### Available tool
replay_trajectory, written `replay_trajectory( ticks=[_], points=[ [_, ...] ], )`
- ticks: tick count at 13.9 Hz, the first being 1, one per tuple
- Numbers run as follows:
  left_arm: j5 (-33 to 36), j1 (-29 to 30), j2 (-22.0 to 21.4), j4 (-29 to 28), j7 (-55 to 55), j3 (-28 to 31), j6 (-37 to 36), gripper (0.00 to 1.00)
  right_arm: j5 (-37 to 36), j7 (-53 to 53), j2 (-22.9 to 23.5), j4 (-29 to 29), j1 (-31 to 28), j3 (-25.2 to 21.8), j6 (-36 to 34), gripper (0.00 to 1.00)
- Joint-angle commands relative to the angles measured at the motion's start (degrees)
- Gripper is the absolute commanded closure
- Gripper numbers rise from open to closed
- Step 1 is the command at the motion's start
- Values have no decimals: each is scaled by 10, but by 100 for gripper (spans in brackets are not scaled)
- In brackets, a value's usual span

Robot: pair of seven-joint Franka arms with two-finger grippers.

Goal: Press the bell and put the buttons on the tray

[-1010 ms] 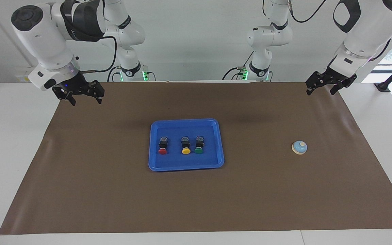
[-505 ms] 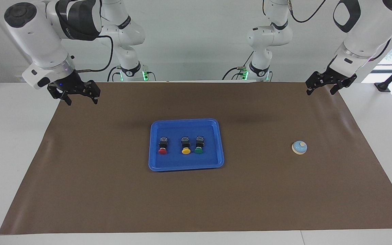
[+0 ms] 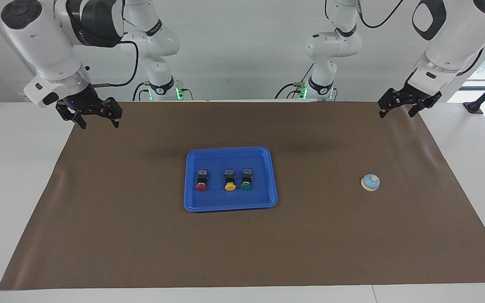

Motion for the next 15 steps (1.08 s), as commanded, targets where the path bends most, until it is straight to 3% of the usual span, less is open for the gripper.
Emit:
replay_trajectory(
  ticks=[1,15],
  points=[
    [1,0,-11,-7,-5,1,-8,0,-2,-7,-4,2,-10,7,-7,0],
    [1,0,-11,-7,-5,1,-8,0,-2,-6,-6,-3,-8,8,-8,0]
  ],
)
